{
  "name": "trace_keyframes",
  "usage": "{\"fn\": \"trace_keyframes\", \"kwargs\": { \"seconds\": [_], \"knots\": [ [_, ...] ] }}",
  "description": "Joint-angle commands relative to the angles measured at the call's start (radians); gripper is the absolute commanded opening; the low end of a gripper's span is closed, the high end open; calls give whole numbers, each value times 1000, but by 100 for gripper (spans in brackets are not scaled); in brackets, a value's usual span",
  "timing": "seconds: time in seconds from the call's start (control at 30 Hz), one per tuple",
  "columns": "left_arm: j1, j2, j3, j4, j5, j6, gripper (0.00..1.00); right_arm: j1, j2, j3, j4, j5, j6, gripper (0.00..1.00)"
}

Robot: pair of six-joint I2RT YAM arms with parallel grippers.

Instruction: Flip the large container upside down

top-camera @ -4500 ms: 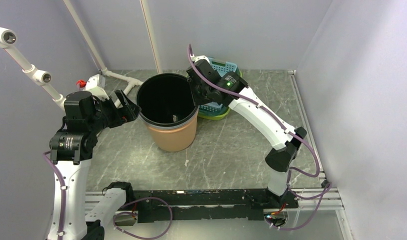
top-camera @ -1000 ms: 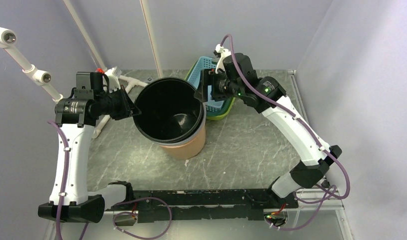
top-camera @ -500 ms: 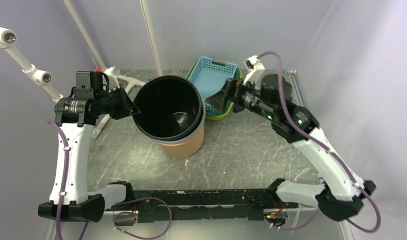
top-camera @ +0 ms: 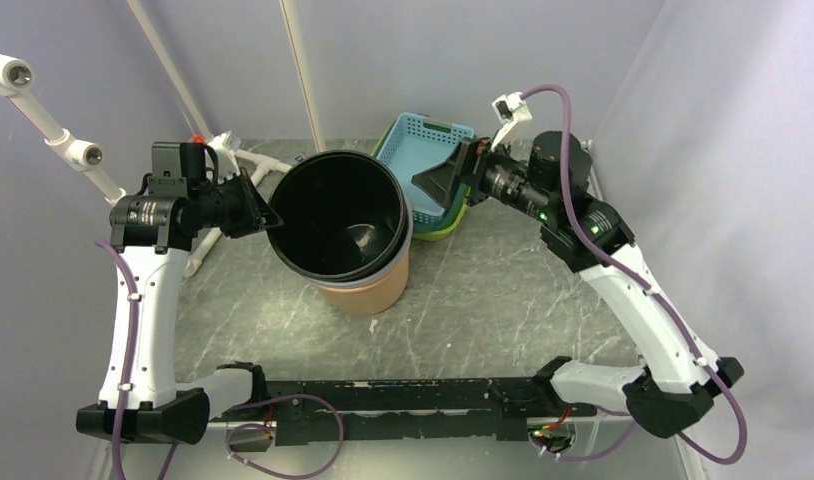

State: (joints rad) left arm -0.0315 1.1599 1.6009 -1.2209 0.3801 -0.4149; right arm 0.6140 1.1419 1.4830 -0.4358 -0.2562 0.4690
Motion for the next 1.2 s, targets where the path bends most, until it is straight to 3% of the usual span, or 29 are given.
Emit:
{"fn": "trace_keyframes", "kwargs": {
  "seconds": [0.0, 0.07, 0.13, 0.23, 0.43, 0.67, 0.8, 0.9, 1.13, 1.17],
  "knots": [
    [2, -39, 43, 71, 68, -39, 3, 23, 55, 121, -132, 30, 61, 90],
    [3, -35, 49, 72, 77, -39, 3, 49, 116, 196, -246, 90, 53, 91],
    [3, -34, 56, 72, 76, -38, 3, 119, 219, 319, -401, 194, 51, 100],
    [2, -35, 57, 78, 77, -40, 3, 190, 302, 404, -491, 319, 45, 98],
    [3, -35, 63, 73, 85, -37, 3, 248, 412, 545, -629, 538, 54, 69],
    [2, -40, 63, 72, 80, -36, 3, 311, 493, 631, -678, 587, 45, 43],
    [3, -41, 65, 72, 79, -36, 3, 326, 525, 676, -704, 601, 42, 34],
    [2, -39, 67, 73, 78, -33, 3, 332, 527, 677, -701, 611, 46, 21],
    [2, -52, 54, 95, 86, -37, 3, 332, 508, 655, -668, 620, 63, 0],
    [2, -58, 49, 104, 84, -43, 7, 331, 503, 648, -662, 624, 67, 0]
  ]
}}
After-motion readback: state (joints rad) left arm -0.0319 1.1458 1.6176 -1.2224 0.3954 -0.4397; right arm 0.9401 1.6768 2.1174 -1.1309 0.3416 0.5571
